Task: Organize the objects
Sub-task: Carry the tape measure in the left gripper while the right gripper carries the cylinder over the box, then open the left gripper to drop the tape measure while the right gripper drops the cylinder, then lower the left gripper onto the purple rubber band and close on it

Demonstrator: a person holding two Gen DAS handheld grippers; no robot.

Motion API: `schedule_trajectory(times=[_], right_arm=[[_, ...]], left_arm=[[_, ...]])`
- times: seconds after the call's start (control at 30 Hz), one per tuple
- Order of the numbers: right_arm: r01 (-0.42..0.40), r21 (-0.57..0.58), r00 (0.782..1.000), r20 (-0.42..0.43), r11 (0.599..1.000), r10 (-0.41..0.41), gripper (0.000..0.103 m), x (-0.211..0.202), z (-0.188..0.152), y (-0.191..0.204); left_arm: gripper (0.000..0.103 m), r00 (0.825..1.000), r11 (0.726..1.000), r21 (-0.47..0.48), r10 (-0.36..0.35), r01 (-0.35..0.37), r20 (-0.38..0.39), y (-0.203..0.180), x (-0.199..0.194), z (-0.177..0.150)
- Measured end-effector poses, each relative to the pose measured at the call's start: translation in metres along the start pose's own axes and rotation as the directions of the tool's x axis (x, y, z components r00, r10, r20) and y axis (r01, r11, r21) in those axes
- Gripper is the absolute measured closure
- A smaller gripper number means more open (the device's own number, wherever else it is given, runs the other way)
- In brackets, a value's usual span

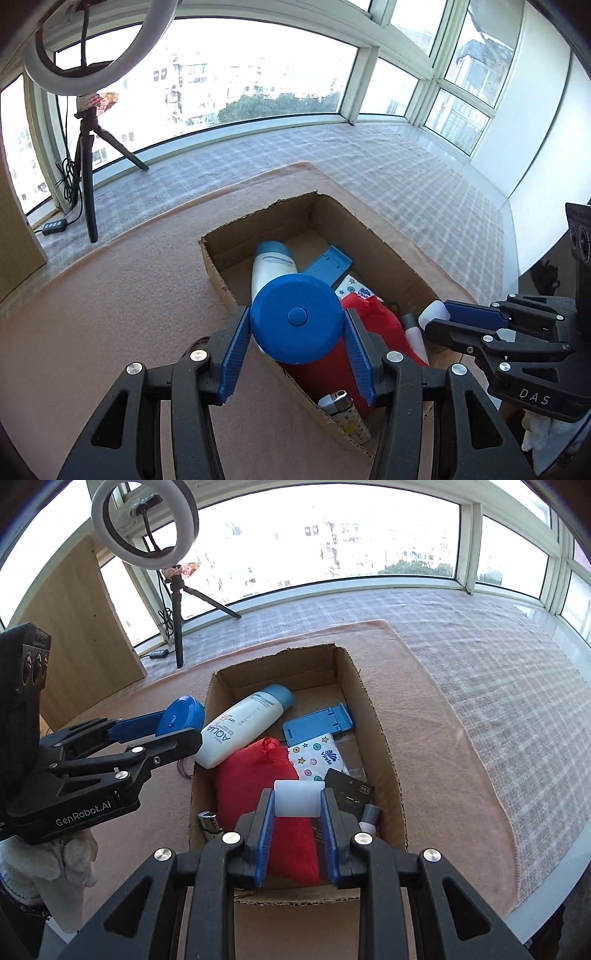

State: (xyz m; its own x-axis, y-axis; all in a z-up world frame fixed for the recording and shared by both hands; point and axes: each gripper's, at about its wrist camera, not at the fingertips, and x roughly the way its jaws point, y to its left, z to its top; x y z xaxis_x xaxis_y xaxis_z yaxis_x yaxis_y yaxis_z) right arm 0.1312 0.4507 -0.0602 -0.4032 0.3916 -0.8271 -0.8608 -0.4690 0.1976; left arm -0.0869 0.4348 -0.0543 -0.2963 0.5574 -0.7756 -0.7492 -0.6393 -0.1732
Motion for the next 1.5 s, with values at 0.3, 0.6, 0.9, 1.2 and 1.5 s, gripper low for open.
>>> schedule_trajectory(times=[0.3,0.6,0.9,1.2,1.5], right_arm=[[0.007,0.004,1.000,0.031,1.000,-0.007,0.078,-0.005,-0.001,-0.015],[-0.016,0.008,0.998,0.057,1.000,0.016,0.062,-0.009,0.002,-0.018],[-0.036,0.016,0.997,0.074,0.999,0.034,0.062,-0.021,-0.004,-0.015],[-0.037,0.023,0.997,0.066,0.999,0.035,0.062,-0.027,-0.016,-0.007],[-0.018,0.030,0.997,0.077,0.999,0.016,0.062,-0.037,-0.024,-0.006]], left_arm=[[0.049,1.000,0.999,0.040,-0.022,0.022,-0.008,-0.044,0.028,0.022],[0.039,1.000,0.999,0.030,0.022,-0.022,0.021,-0.025,0.016,0.024],[0.041,0.993,0.989,-0.094,0.118,-0.117,0.010,0.061,-0.006,0.000],[0.051,0.983,0.974,-0.162,0.136,-0.155,-0.120,0.117,0.022,-0.029],[0.060,0.967,0.978,-0.114,0.150,-0.176,-0.208,0.111,0.063,-0.039]])
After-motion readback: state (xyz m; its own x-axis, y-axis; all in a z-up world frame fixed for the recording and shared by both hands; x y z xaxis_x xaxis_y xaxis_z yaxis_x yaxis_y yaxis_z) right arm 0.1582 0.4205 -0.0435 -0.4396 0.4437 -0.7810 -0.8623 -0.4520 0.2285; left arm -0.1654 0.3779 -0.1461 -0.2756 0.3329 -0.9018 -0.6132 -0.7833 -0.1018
